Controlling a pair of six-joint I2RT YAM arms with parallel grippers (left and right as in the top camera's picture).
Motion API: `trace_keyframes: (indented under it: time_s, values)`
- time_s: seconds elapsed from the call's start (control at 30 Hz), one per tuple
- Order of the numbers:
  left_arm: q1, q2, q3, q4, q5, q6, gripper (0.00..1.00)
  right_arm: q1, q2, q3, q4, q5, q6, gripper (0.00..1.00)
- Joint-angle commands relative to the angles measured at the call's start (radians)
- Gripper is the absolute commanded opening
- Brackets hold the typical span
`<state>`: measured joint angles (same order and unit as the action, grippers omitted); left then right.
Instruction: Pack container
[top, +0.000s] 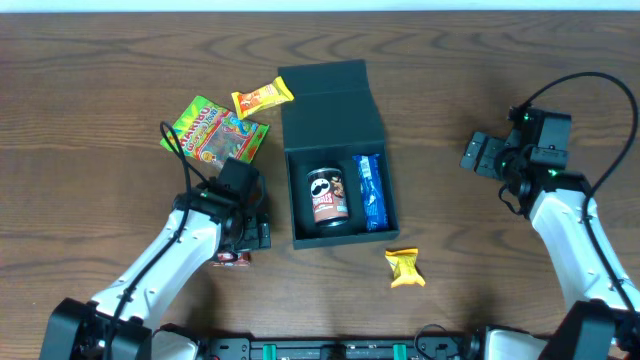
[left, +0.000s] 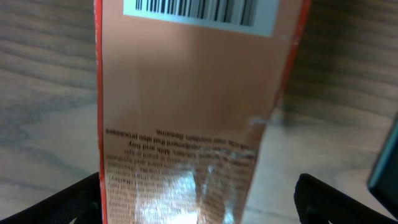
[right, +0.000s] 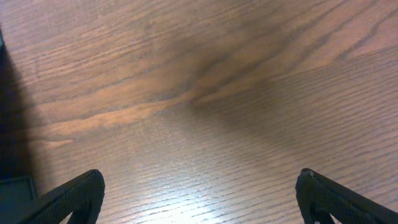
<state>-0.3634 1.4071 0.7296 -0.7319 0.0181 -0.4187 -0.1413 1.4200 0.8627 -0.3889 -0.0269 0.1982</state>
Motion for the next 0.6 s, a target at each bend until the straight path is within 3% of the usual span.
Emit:
trace_keyframes:
  time_s: [0.0, 0.37, 0.5, 0.57]
  values:
    - [0.004, -0.002, -0.026, 0.03, -0.059, -0.027, 0.95, -0.006, -0.006, 0.007, 0.0, 0.0, 0.01, 0.99]
    - [0.004, 0.02, -0.048, 0.143, -0.081, -0.03, 0.96, -0.006, -0.006, 0.007, 0.0, 0.0, 0.01, 0.99]
    - [0.004, 0.038, -0.048, 0.158, -0.081, -0.031, 1.0, -0.006, -0.006, 0.007, 0.0, 0.0, 0.01, 0.99]
    - [0.004, 0.044, -0.048, 0.159, -0.081, -0.031, 0.93, -0.006, -0.006, 0.007, 0.0, 0.0, 0.01, 0.99]
